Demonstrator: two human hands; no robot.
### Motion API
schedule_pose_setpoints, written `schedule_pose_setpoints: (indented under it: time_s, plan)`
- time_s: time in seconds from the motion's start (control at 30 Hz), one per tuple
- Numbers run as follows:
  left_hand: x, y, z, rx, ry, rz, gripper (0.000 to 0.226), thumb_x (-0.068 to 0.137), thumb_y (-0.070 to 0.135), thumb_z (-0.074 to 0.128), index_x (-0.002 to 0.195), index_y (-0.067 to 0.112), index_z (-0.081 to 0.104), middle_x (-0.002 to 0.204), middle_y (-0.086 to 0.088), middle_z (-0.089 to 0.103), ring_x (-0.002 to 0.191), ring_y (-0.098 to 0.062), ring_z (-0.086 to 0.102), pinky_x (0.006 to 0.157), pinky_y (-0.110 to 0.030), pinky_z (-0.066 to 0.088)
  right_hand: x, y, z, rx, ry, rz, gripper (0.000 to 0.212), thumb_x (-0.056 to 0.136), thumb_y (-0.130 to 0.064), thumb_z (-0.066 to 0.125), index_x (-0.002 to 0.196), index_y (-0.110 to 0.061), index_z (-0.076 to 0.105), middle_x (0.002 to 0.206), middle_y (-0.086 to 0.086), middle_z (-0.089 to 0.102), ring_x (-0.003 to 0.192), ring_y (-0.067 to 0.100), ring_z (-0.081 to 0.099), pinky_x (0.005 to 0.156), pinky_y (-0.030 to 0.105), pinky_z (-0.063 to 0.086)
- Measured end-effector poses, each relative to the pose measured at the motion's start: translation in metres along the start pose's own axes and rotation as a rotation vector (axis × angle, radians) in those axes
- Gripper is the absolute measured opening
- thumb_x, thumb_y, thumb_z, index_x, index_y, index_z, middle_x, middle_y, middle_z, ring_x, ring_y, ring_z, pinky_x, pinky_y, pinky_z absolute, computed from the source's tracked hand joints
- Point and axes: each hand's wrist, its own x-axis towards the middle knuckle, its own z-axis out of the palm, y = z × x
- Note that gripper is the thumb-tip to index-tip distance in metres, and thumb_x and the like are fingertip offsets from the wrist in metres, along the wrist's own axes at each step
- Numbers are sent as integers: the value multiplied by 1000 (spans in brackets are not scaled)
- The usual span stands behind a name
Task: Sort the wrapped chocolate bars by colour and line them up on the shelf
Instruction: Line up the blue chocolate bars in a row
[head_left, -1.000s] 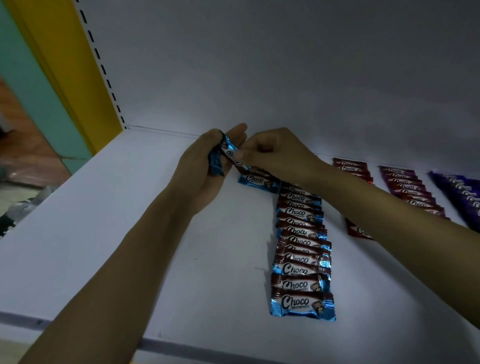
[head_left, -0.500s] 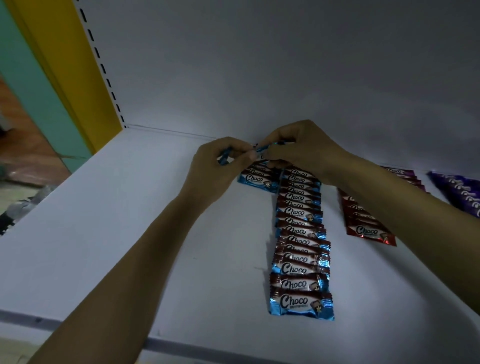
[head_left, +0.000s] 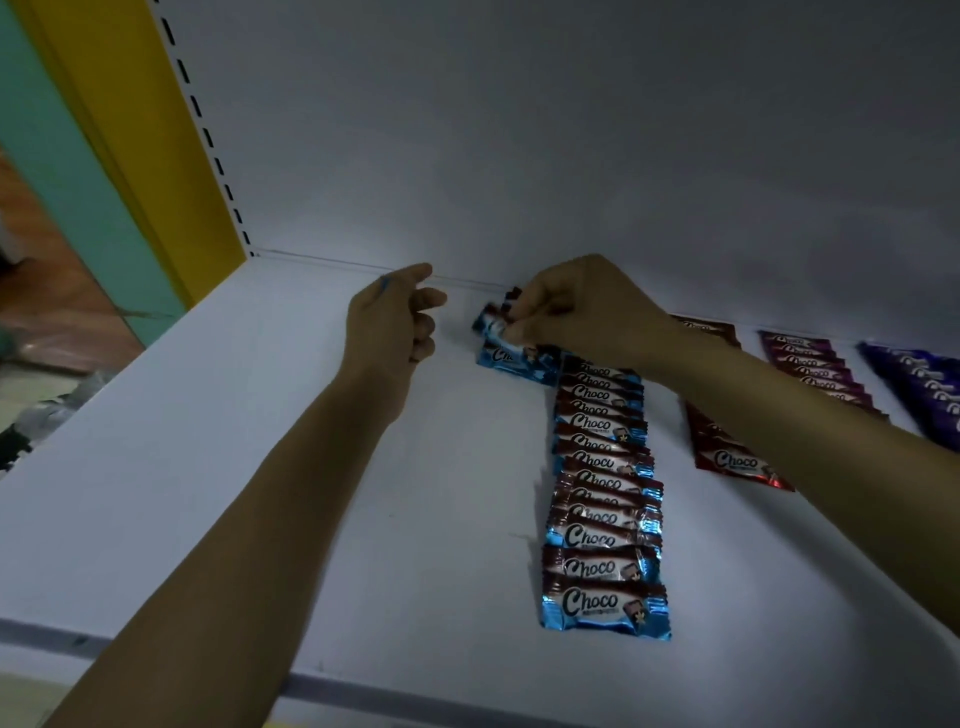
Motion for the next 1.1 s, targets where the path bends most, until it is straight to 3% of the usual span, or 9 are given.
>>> schedule_pose_setpoints:
  time_s: [0.2, 0.37, 0.47, 0.57, 0.73, 0.83, 0.93, 1.03, 1.1]
  plan:
    - [-9, 6, 2, -66, -88, 65, 31, 103, 28, 36, 122, 21, 59, 91, 4, 67, 81, -8, 60, 68, -21, 46, 2, 8, 18, -248, -45, -36, 11, 76, -28, 77, 82, -19, 76, 81, -10, 70, 80, 11, 64, 89, 39, 50]
    - [-7, 1, -2, -93, -317, 137, 40, 106, 31, 18, 125, 32, 52, 121, 3, 64, 120, -12, 55, 101, -31, 38, 3, 16, 21, -393, 44, -124, 14, 78, -28, 74, 76, -16, 67, 74, -14, 55, 76, 10, 55, 86, 37, 46]
    - [-5, 0, -2, -115, -426, 153, 41, 105, 35, 14, 128, 37, 48, 137, 1, 55, 130, -13, 47, 109, -37, 31, 0, 5, 18, -98, 103, -121, 20, 89, -28, 63, 87, -10, 71, 85, 0, 68, 79, 13, 62, 79, 25, 50]
    - [-5, -2, 1, -132, -509, 166, 41, 105, 35, 11, 134, 36, 41, 147, -6, 43, 135, -19, 42, 107, -38, 36, -4, -15, 12, 314, 34, -27, 26, 94, -36, 52, 94, -19, 71, 84, -3, 69, 72, 0, 61, 70, 9, 48]
    - [-5, -5, 3, 8, -579, 223, 37, 104, 37, 18, 136, 40, 36, 139, 1, 46, 135, -16, 42, 105, -31, 43, -4, -24, 17, 386, 13, -20, 9, 87, -17, 66, 91, -12, 72, 60, -6, 63, 54, 3, 56, 57, 15, 47]
    - [-9, -5, 7, 148, -512, 278, 36, 99, 45, 21, 132, 46, 35, 147, -1, 42, 133, -13, 44, 107, -30, 39, -5, -23, 13, 526, -14, 79, 13, 92, -18, 58, 95, -9, 68, 65, 1, 68, 53, 9, 58, 56, 20, 48]
    - [-8, -7, 11, 230, -295, 299, 46, 101, 47, 17, 137, 32, 40, 137, -1, 51, 123, -11, 50, 101, -26, 39, -5, -21, 4, 741, -3, 156, 19, 95, -25, 52, 92, -10, 65, 81, 5, 74, 67, 16, 68, 60, 23, 50]
    - [-1, -13, 8, 508, -126, 524, 58, 93, 50, 22, 134, 18, 48, 127, -1, 57, 115, -10, 52, 98, -23, 41, -7, -14, -6, 663, 103, 159, 4, 86, -16, 67, 86, -15, 63, 80, 5, 70, 68, 15, 64, 59, 21, 53]
    - [2, -21, 7, 702, -109, 671, 60, 95, 51, 21, 133, 14, 51, 126, -2, 59, 116, -14, 53, 100, -29, 41, -13, -6, -13, 580, 76, 164, 18, 84, -12, 68, 100, -20, 62, 91, 11, 68, 77, 18, 63, 66, 25, 56]
